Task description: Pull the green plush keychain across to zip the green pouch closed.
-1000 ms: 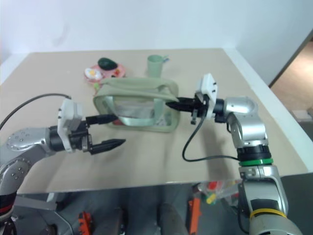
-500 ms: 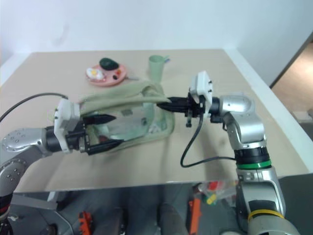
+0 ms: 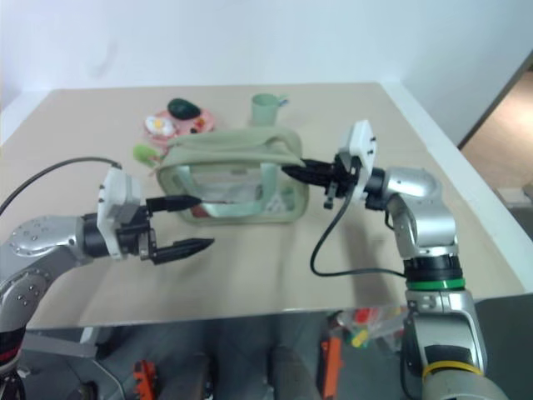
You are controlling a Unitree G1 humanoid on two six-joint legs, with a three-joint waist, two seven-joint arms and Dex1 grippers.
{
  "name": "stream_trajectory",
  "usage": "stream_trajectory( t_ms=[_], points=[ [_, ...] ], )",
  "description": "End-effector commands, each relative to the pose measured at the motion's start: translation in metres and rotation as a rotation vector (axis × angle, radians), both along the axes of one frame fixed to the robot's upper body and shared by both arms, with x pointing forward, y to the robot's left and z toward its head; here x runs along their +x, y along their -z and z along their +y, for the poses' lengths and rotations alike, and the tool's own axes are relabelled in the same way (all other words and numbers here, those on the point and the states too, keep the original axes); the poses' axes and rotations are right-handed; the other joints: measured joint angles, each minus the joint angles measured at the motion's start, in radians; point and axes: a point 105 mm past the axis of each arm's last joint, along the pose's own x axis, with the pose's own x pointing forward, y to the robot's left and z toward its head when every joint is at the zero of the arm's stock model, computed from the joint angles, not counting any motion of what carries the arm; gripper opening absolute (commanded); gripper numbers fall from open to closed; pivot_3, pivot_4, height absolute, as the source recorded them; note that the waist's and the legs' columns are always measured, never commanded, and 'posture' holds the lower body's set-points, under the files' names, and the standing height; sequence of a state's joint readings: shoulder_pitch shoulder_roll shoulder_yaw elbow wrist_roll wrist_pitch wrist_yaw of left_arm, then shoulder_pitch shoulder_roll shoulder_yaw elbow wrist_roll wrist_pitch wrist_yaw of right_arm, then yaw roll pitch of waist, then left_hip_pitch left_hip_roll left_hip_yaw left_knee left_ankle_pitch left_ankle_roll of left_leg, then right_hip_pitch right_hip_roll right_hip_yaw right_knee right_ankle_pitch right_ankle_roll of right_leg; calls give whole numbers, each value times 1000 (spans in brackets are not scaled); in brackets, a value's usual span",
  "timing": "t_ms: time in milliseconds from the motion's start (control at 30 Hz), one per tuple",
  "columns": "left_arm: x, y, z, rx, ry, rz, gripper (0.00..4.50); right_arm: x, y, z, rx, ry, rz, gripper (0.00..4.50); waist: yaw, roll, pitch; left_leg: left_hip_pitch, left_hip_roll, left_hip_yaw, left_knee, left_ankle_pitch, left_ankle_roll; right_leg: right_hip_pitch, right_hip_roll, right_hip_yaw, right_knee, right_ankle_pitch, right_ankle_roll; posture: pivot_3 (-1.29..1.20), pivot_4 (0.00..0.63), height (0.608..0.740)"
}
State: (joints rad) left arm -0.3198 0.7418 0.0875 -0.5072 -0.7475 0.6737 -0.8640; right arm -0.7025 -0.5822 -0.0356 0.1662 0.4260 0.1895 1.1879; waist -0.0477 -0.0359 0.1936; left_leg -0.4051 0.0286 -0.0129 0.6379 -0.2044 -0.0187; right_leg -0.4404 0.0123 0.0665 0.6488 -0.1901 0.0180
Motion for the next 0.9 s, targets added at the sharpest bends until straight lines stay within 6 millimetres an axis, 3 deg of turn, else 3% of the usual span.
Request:
stream_trajectory(
  t_ms=[33, 300, 433, 533, 700, 767, 900],
  points=[
    [1, -10, -2, -13, 16, -48, 4500, 1, -3, -3, -12, 5, -63, 34, -1, 0, 0, 0, 0, 1, 0, 0, 0, 0, 0, 1, 0, 0, 0, 0, 150, 740],
    [13, -25, 9, -142, -71, -4, 4500, 6, 17, -3, -115, -6, -87, 34, -4, 0, 0, 3, 1, 3, 0, 0, 0, 0, 1, 3, 0, 1, 0, 0, 150, 740],
    [22, -46, 43, -328, -231, 92, 4500, 5, 19, -6, -140, 5, -99, 34, -11, 0, 0, 3, 2, 3, 0, 0, 0, 0, 2, 3, 1, 3, 2, 0, 150, 740],
    [31, -56, 87, -414, -411, 114, 4500, 4, 21, -8, -144, 17, -96, 34, -12, 0, 0, 4, 2, 3, 0, 0, 0, 0, 2, 3, 1, 3, 2, 0, 150, 740],
    [67, -36, 133, -366, -716, 95, 4500, 3, 23, -10, -148, 27, -99, 34, -10, 0, 0, 4, 1, 3, 0, 0, -1, 1, 1, 3, 1, 2, 1, 0, 150, 740],
    [80, -31, 136, -396, -736, 112, 4500, 4, 21, -11, -154, 30, -107, 34, -8, -1, 0, 4, 0, 4, 1, 1, -2, 1, 1, 4, 1, 2, 0, 0, 150, 740],
    [100, -15, 120, -391, -693, 170, 4500, 2, 18, -11, -156, 32, -122, 34, -2, -2, -1, 4, 0, 4, 1, 2, -3, 1, 0, 4, 1, 2, 0, 0, 150, 740]
  ],
)
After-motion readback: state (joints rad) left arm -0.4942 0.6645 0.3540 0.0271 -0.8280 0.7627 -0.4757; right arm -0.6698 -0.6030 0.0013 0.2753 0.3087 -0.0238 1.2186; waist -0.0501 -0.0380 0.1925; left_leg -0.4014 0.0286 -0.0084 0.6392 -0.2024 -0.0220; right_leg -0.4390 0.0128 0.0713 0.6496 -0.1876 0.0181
